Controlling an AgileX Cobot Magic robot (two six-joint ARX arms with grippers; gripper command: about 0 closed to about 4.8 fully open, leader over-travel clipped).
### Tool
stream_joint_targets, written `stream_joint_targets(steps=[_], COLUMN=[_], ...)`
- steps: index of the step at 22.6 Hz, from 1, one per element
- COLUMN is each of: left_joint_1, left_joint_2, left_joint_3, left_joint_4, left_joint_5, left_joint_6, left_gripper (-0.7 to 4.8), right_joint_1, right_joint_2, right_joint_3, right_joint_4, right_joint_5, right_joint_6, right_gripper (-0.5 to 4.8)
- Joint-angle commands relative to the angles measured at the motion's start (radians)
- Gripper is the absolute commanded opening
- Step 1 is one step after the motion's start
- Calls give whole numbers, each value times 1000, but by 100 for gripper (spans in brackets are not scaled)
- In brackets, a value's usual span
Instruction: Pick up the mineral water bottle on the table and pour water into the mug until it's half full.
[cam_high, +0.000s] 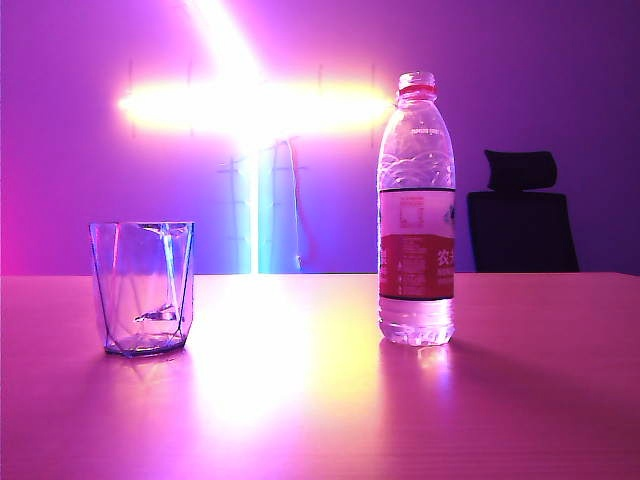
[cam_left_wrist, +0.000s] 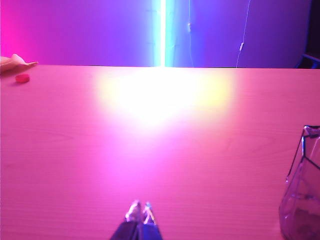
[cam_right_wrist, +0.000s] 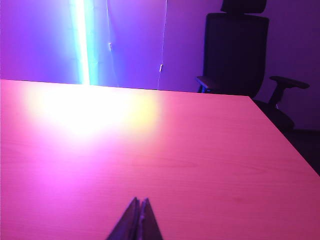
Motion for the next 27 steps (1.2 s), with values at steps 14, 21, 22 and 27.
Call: stream_joint_targets(steps=[14, 21, 22, 27], left_joint_1=[-289, -681, -693, -693], left_joint_2=[32, 149, 149, 149], left_joint_3=[4, 4, 4, 4], left_joint_4=[13, 12, 13, 13], left_joint_5=[-26, -18, -18, -22], left_joint_6=[-3, -3, -3, -3], left_gripper=[-2, -2, -2, -2], right_joint_1=[2, 28, 53, 284], right_joint_2=[-2, 3, 3, 36], right_joint_3=[-4, 33, 42, 64], right_joint_4=[111, 114, 98, 10], right_joint_5=[-77, -374, -373, -248], right_joint_6=[345, 409, 409, 331], right_gripper=[0, 12, 44, 407])
